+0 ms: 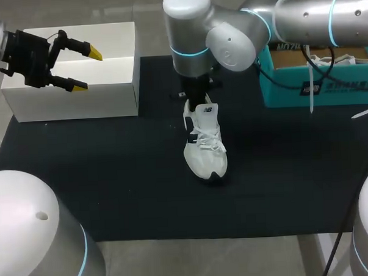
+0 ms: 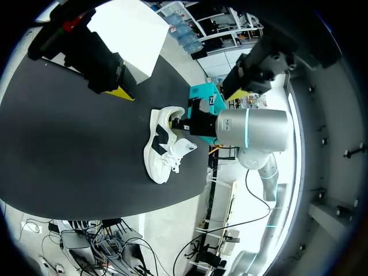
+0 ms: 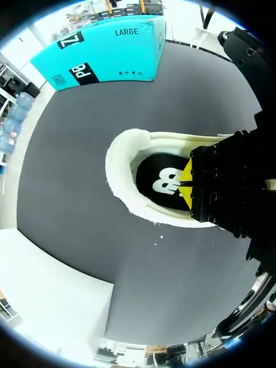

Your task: Take the shoe out of the shoebox, open the shoe tongue, remove and reinsert the insole, then place the shoe into the shoebox

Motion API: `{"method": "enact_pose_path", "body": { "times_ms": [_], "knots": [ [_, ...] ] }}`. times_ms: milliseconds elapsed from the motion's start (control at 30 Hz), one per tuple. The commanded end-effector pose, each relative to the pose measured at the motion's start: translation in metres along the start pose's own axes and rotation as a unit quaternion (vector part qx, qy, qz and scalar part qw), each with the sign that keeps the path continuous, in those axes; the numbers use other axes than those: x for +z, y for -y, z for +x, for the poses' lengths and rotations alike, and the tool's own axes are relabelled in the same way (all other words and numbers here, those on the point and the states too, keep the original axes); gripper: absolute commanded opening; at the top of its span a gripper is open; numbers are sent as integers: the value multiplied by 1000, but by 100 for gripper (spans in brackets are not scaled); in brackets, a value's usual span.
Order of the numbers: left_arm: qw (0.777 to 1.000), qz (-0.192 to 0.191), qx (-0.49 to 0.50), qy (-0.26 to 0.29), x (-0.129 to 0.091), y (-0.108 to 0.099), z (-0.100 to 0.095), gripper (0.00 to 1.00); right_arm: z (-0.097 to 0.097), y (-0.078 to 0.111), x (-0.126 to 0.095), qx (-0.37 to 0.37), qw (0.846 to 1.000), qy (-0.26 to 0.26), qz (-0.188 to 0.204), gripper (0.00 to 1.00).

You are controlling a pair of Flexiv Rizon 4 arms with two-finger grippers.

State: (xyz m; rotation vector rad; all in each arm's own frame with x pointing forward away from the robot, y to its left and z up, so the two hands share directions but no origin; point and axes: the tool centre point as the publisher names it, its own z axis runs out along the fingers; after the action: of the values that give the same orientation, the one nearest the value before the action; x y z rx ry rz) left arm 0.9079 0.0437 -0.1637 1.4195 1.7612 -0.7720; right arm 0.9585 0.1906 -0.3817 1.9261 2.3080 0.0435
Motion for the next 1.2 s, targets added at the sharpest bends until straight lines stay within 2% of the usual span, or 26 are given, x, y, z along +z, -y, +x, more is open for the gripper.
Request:
{"method": "enact_pose_path", "body": {
  "times_ms": [33,333,500,667,767,967,1200],
  "knots": [
    [1000,0,0,-2,0,0,0,100,-1,4,12,2,1000,-8,9,0],
    [1000,0,0,-2,0,0,0,100,4,11,33,2,999,-22,44,0],
    [1000,0,0,-2,0,0,0,100,5,12,27,5,999,-21,41,0],
    [1000,0,0,-2,0,0,0,100,-1,2,5,-1,1000,-1,16,0],
    [1000,0,0,-2,0,0,0,100,-9,-7,-1,-6,1000,13,10,0],
    [1000,0,0,-2,0,0,0,100,-16,-20,12,-6,1000,19,11,0],
    [1000,0,0,-2,0,0,0,100,-8,-29,29,-4,1000,7,2,0]
  ]
}}
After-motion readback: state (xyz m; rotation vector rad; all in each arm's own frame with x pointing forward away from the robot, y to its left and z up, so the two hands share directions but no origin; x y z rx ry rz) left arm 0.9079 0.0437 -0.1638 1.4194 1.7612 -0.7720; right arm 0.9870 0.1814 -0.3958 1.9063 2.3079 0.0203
